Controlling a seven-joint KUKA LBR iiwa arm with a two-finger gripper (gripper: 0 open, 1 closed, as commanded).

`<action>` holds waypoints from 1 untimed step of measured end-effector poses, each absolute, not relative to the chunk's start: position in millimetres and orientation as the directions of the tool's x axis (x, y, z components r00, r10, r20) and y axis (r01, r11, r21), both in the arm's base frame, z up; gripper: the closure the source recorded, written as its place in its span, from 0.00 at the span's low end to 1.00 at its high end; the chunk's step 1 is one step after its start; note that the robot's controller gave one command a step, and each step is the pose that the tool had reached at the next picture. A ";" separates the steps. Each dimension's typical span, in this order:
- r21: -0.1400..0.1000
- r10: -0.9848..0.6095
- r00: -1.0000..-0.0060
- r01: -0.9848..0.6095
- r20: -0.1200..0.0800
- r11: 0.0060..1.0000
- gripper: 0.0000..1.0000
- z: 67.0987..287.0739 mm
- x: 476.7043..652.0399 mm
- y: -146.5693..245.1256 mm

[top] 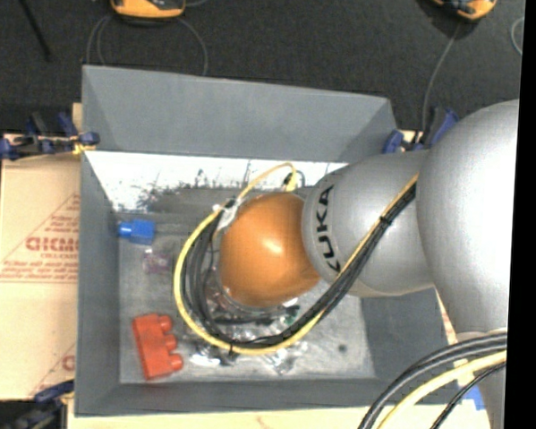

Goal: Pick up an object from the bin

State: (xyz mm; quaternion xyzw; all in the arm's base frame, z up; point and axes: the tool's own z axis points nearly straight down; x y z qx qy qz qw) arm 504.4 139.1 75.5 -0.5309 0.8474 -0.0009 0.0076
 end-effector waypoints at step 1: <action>-0.009 -0.908 -0.420 -0.908 -0.006 0.420 1.00 207.8 513.8 119.8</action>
Offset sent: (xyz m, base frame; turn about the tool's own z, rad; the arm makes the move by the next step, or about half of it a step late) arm 0.0065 -0.0185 0.1278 -0.0230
